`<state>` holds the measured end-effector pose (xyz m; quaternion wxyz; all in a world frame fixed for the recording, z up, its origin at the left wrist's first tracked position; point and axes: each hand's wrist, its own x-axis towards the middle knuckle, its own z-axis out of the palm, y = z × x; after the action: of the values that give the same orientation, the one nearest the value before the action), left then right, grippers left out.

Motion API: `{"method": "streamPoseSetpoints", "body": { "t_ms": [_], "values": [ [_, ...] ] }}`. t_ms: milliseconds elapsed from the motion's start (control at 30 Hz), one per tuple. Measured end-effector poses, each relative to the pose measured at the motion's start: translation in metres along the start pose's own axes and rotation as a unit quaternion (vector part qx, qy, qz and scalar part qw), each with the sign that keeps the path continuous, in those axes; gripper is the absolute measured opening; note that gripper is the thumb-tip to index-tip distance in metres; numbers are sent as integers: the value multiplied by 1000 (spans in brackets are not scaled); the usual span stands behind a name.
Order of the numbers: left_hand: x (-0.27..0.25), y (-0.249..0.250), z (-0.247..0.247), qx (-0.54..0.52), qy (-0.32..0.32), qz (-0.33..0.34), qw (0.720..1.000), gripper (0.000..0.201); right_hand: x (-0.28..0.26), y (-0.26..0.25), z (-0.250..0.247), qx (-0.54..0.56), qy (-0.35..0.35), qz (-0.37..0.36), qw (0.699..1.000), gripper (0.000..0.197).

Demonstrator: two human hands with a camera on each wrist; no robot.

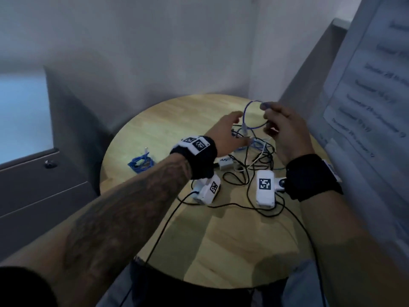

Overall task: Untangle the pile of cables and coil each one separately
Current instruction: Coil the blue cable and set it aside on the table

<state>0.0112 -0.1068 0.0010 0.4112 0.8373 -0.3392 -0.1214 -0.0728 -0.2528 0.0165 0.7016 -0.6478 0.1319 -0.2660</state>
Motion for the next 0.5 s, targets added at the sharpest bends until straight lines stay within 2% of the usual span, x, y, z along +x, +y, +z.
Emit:
{"method": "streamPoseSetpoints", "body": {
  "t_ms": [67, 133, 200, 267, 333, 400, 433, 500],
  "values": [
    [18, -3, 18, 2, -24, 0, 1000, 43, 0, -11, -2, 98, -33, 14, 994, 17],
    [29, -12, 30, 16, -17, -1, 1000, 21, 1, -22, -8, 226, -52, 43, 972, 17],
    [35, -26, 39, 27, -4, -15, 999, 12, 5, -35, -18, 341, -52, 44, 938, 18],
    [38, -38, 41, -1, 19, -29, 999, 11, 11, -43, -30, 387, -9, 29, 922, 18],
    [38, -44, 38, -25, 46, -32, 998, 14, 21, -37, -41, 339, 76, 12, 938, 17],
    [40, -44, 31, -23, 56, -22, 998, 16, 28, -23, -47, 185, 145, -24, 972, 12],
    [41, -40, 29, -19, 56, -13, 998, 16, 28, -16, -48, 74, 155, -50, 984, 13],
    [44, -27, 24, -7, 52, 13, 999, 13, 22, 2, -42, -139, 101, -89, 981, 19]
  ]
}}
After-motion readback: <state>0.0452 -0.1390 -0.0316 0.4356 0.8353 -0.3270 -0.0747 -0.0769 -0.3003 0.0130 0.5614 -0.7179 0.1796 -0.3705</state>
